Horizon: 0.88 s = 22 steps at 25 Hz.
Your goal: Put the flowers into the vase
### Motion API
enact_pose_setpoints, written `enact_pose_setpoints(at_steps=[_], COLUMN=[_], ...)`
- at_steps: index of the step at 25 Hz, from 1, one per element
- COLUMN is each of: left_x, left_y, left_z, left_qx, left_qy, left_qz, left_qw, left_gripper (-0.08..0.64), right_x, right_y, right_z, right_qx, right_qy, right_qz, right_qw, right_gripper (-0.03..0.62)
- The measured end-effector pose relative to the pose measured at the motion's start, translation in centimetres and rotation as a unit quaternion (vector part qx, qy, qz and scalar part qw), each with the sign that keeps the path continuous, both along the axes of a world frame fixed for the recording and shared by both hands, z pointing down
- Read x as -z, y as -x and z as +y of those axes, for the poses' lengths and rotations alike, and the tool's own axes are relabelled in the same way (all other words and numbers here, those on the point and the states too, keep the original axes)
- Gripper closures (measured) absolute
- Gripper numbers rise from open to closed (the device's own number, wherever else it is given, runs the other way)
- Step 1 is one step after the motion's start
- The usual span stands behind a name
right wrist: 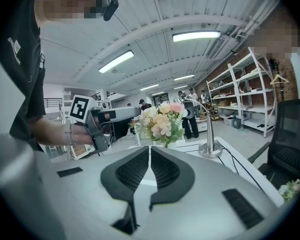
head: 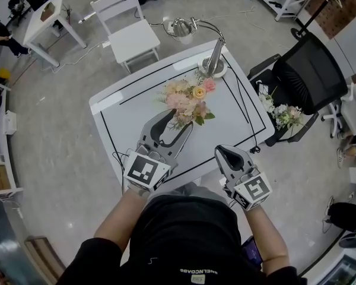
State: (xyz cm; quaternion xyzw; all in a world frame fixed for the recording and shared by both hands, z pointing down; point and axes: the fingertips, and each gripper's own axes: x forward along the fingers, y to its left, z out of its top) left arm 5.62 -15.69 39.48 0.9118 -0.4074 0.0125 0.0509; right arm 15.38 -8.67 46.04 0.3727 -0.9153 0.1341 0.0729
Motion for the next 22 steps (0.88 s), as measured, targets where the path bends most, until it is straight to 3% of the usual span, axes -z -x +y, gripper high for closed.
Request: enact_pose_setpoints(at_steps=[13,22], left_x=[0.8,1.2], left_y=[2.9,8.5], left_z=[2.1,4.5], left_qx=[0.024,0.083], left_qy=[-0.006,-0.001], left_qz=[0.003,0.006], left_qw=[0.9997,0.9965], left_gripper=[0.374,0.381], right_x=[1.8,6.0], right_y=[2.1,7.6], right_z=[-0.5,-1.5], right_qx=[0.030,0.097], right_qy=[-0.029,-0.074], right_qz=[-0.002,-0.038], right_qw=[0.999,0.992], right_gripper=[0.580,0.580])
